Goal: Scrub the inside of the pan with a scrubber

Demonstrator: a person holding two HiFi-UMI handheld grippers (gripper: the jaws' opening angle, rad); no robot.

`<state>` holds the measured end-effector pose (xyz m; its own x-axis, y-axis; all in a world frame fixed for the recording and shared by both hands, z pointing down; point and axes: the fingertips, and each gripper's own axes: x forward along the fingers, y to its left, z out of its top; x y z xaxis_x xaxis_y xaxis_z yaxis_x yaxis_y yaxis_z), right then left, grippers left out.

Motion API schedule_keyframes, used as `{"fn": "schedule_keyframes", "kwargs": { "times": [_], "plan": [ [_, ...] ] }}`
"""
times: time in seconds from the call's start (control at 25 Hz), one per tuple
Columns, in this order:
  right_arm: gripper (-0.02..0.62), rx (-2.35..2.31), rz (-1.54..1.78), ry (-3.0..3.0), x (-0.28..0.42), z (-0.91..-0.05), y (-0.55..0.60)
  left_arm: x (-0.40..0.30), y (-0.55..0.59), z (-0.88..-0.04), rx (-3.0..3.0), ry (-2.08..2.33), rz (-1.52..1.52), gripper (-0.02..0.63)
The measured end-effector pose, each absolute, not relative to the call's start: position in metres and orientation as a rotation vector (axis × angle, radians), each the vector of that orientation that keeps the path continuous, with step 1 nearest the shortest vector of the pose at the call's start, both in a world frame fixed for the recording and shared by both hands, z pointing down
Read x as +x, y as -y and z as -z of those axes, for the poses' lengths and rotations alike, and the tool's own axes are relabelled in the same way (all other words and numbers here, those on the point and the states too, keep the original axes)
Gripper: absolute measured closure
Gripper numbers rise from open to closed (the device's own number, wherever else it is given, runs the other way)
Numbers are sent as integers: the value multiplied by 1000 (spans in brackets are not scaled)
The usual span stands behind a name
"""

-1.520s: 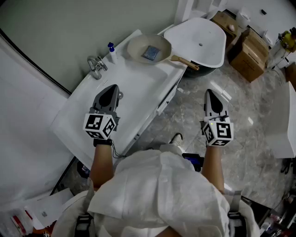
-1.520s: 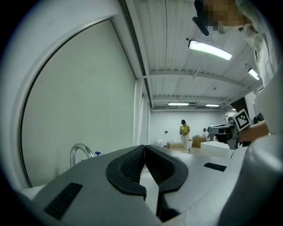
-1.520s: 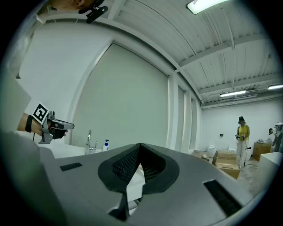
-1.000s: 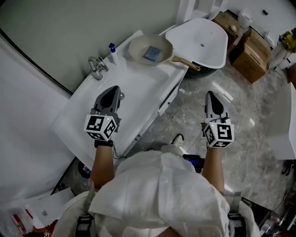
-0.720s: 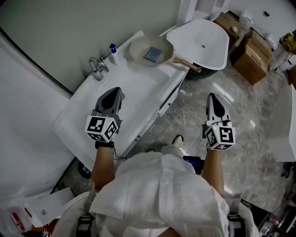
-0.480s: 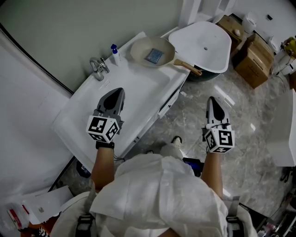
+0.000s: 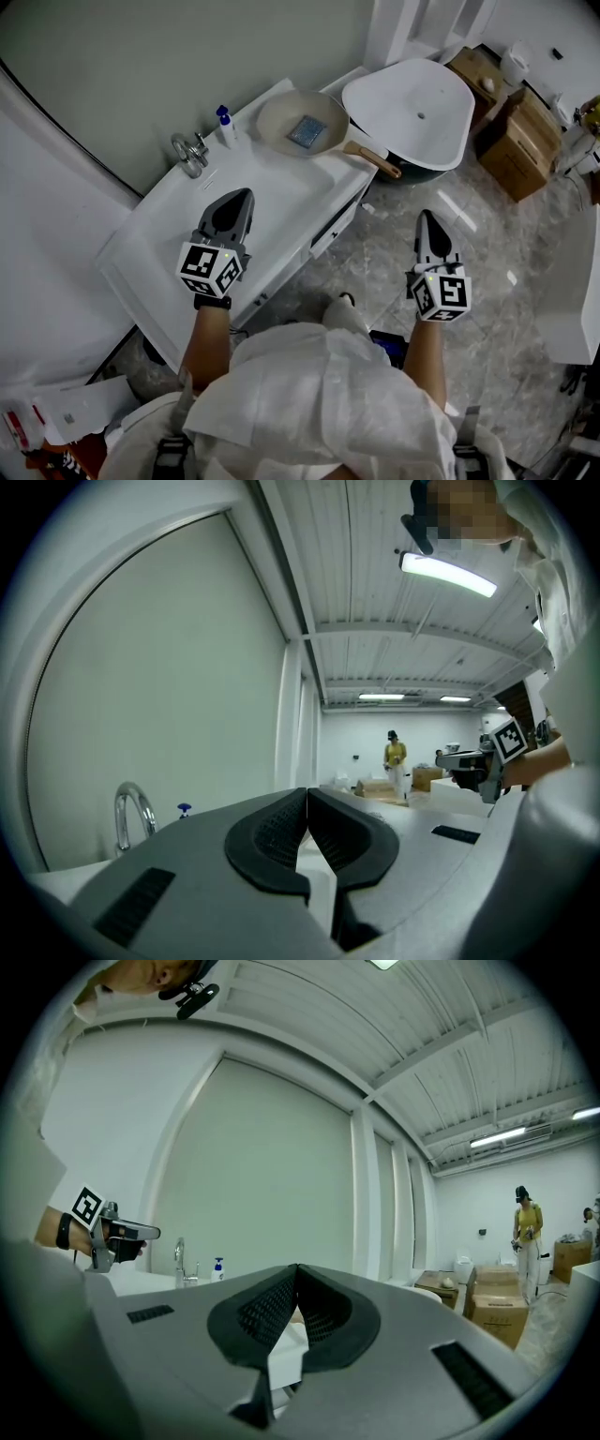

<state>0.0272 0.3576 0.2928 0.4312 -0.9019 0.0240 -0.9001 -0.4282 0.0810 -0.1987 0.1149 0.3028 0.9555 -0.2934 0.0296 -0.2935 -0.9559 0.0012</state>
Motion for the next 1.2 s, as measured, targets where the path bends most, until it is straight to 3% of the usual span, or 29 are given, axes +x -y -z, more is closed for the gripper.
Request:
{"fn": "schedule_keyframes", "kwargs": {
  "times": [0.52, 1.2],
  "plan": [
    [588, 2384, 50, 1874, 140, -283, -307, -93, -111, -298, 3049, 648, 6, 589],
    [588, 2127, 9, 2152, 193, -302, -167, -74, -18, -326, 2898, 1004, 5, 589]
  ]
}}
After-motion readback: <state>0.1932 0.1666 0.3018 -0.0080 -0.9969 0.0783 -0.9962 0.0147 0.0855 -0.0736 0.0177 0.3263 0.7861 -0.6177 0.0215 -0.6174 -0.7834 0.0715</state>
